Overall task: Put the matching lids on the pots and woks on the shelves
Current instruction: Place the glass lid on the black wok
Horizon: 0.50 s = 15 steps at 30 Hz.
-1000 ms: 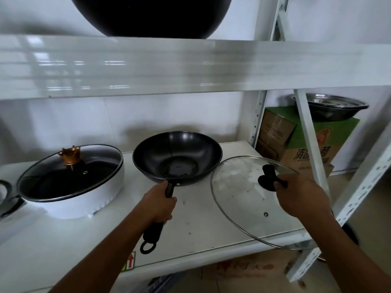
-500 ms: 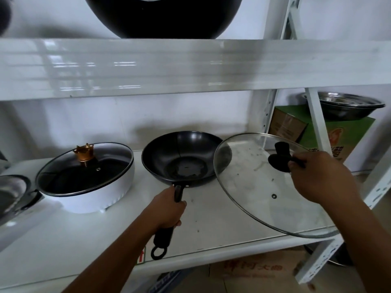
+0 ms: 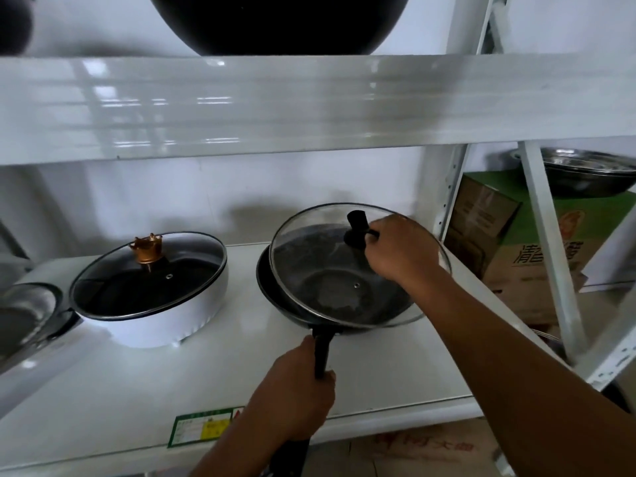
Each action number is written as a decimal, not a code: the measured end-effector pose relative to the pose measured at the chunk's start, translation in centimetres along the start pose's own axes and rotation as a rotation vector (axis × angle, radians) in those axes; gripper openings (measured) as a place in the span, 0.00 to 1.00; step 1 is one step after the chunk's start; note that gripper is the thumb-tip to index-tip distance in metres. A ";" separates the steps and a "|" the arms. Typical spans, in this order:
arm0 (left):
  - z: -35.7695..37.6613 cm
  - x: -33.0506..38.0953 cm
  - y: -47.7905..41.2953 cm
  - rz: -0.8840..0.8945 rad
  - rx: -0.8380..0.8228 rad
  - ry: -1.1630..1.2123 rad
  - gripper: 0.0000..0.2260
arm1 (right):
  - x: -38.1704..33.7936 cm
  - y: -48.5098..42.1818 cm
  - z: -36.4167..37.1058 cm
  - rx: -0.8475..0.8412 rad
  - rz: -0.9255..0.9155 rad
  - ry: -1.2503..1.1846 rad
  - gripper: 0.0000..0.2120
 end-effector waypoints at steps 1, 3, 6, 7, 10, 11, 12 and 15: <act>0.0 0.0 0.0 -0.005 -0.003 -0.013 0.09 | -0.4 -0.6 0.4 -0.007 -0.006 -0.007 0.13; 0.0 0.0 -0.1 -0.015 -0.015 -0.021 0.11 | -1.1 -1.5 1.0 -0.026 -0.007 -0.017 0.13; 0.0 0.0 -0.2 -0.038 -0.035 -0.011 0.11 | -1.8 -2.1 1.9 -0.056 -0.010 0.009 0.13; 0.0 -0.1 -0.2 -0.047 -0.037 -0.005 0.12 | -1.9 -2.2 2.2 -0.063 -0.013 0.021 0.13; -0.1 -0.3 -0.5 -0.044 -0.018 -0.026 0.13 | -1.8 -2.1 3.0 -0.088 -0.010 0.037 0.11; -0.2 -0.2 -0.6 -0.032 -0.005 -0.036 0.12 | -1.7 -2.3 3.2 -0.096 -0.006 0.041 0.11; -0.4 -0.1 -0.8 -0.017 0.009 -0.044 0.11 | -1.6 -2.3 3.3 -0.100 -0.003 0.047 0.11; -0.8 0.1 -1.3 0.013 0.046 -0.010 0.08 | -1.6 -2.7 3.6 -0.094 -0.009 0.056 0.11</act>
Point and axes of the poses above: each hand's wrist, its own y-axis away from the middle knuckle, its own z-axis out of the palm, x = y × z, the point moved 7 cm from there along -y, towards the middle knuckle, and after that the axes turned 12 degrees about -x, right-handed, at the moved point
